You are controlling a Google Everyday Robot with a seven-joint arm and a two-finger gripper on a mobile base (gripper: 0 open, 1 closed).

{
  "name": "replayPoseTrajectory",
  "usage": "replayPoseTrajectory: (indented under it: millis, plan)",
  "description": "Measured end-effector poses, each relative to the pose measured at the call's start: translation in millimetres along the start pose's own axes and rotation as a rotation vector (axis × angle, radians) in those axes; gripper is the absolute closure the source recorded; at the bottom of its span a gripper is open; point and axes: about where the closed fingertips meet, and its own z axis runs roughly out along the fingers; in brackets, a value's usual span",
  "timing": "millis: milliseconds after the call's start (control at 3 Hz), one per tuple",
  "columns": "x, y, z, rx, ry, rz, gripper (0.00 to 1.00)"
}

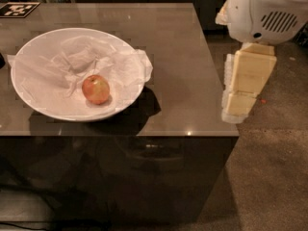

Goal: Pick apple from white bowl

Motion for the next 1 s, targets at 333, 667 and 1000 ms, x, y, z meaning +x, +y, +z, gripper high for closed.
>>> replayPoseTrajectory:
  millis: [333, 667, 1000]
  plan:
    - [-4, -1, -7, 0.027, -0.011, -0.004, 0.0]
    - [-28, -19, 10, 0.014, -0.08, -0.039, 0.0]
    - [-54, -44, 30, -0.031, -0.147, -0.078, 0.0]
